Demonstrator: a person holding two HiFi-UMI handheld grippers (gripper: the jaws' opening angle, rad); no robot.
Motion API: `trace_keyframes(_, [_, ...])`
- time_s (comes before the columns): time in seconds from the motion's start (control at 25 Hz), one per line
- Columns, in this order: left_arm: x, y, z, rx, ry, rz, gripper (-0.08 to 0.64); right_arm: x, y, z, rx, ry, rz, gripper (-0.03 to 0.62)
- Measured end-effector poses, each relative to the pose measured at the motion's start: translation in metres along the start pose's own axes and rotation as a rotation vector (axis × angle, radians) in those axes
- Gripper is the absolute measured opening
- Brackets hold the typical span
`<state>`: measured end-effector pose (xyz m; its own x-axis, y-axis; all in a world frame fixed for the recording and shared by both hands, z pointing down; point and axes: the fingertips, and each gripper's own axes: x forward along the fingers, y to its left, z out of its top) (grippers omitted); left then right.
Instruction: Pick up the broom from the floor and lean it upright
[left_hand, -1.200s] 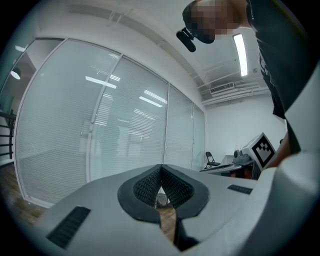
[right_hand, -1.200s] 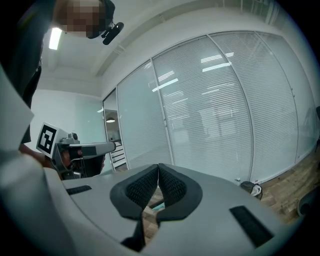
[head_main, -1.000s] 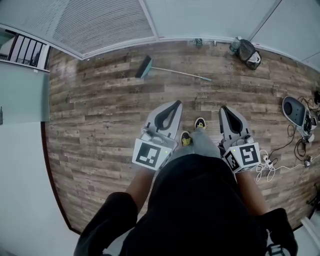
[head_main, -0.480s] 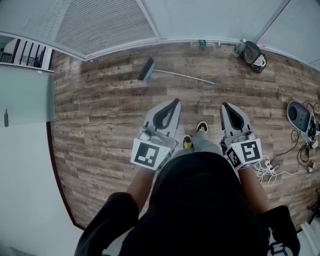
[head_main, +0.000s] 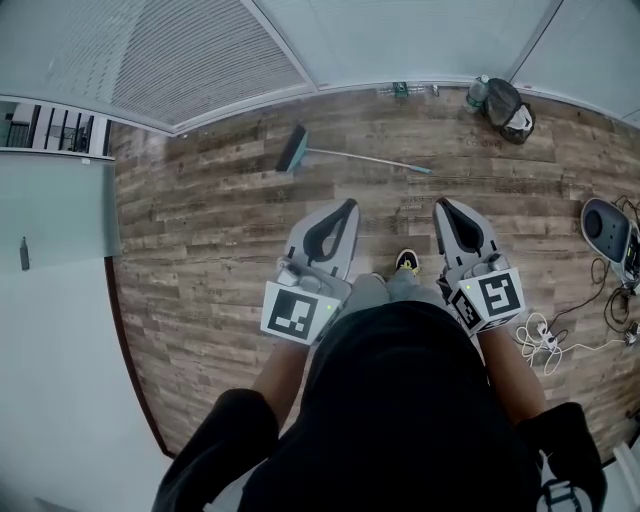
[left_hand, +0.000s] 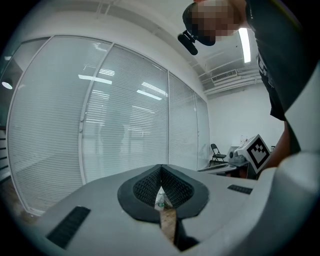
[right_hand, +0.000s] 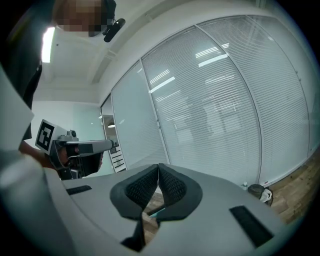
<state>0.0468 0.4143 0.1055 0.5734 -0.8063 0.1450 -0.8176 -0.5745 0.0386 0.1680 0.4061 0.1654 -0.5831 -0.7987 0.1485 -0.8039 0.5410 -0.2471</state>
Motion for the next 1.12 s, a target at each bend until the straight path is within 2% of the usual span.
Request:
trace_keyframes(0.44, [0.018,-0.017,0.000,0.022,0.004,-0.038,0.023,-0.002,-0.016,0.000,0.022,-0.012,-0.017,0.018])
trace_keyframes(0.64, [0.022,-0.009,-0.007,0.006,0.021,-0.040,0.023,0.005,-0.018,-0.002,0.028,0.006,-0.025,0.018])
trace_keyframes(0.88, [0.034,0.014,-0.010,-0.020,0.041,-0.041,0.023,0.032,-0.023,-0.002,0.026,0.029,-0.023,0.018])
trace_keyframes(1.12, [0.055,0.057,-0.002,-0.034,0.010,-0.037,0.023,0.075,-0.028,0.011,0.004,0.035,-0.032,0.018])
